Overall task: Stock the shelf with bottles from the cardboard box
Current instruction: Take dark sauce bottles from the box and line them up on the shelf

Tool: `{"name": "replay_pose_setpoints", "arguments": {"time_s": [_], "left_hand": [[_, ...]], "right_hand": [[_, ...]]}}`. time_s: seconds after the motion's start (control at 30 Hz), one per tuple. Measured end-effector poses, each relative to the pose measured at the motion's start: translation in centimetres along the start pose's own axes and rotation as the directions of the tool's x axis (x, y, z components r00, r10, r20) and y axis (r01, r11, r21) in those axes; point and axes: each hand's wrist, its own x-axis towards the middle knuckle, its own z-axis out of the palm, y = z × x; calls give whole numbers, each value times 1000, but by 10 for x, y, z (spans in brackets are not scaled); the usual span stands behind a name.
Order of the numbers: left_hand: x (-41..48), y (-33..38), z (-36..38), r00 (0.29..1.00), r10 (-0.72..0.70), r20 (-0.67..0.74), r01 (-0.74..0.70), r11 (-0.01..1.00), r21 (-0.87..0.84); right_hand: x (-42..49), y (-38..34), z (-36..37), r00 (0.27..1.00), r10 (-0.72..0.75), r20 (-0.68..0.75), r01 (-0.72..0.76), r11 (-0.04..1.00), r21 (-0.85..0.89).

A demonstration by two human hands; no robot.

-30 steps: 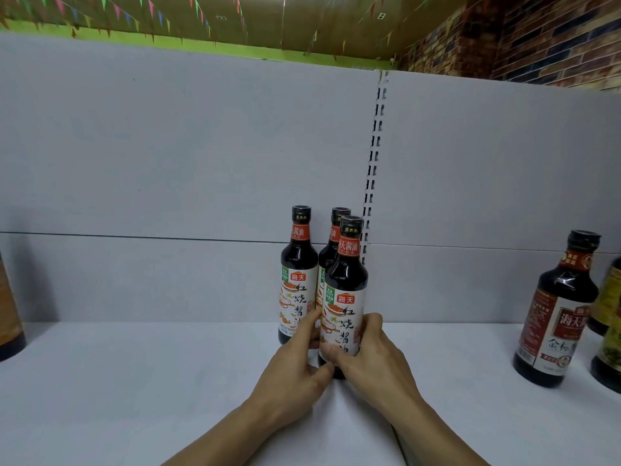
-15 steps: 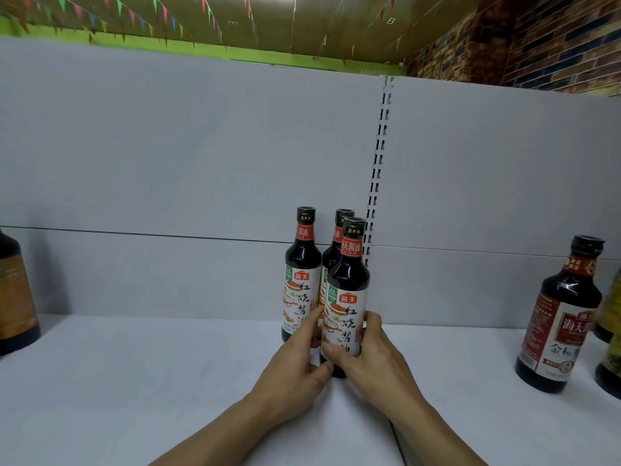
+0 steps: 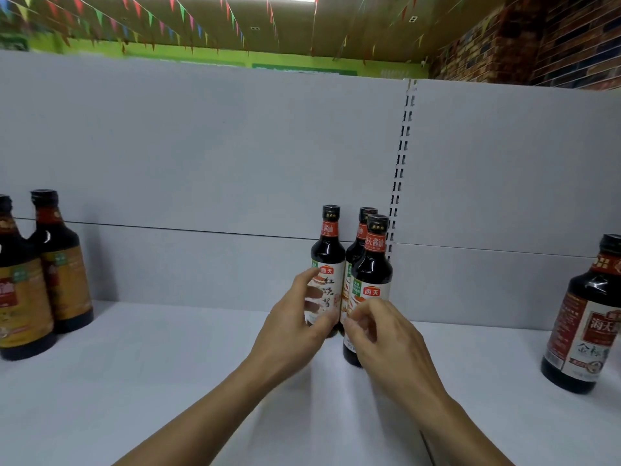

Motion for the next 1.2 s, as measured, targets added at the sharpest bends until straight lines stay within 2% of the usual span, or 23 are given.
{"name": "replay_pose_setpoints", "arguments": {"time_s": [0.2,0.33,0.5,0.67,0.9,1.03,1.2], "left_hand": [[-43,4,-61,986,-60,-156,63,998,17],[-89,-7,-119,960,-108,-258,130,989,67],[-163,-17,-208,895,-173,-410,251,958,143],[-231,-19,-262,831,-209,-515,342,922,179],[-357,-23,-321,667,-326,-670,539,832,133],[-424,-27,-340,537,-369,-759,640,764,82],[-493,-34,-348,340,-409,-847,745,666,-23]], "right_hand": [[-3,-63,32,984,-161,79,152,982,112],[-15,-114,69,950,-252,183,213,955,205],[-55,-194,120,869,-386,310,274,897,348],[-94,-254,155,794,-466,390,279,849,448],[-171,-338,202,631,-615,473,271,746,609],[-220,-376,233,494,-698,519,278,692,667],[-278,-413,272,293,-784,547,261,616,743]]}}
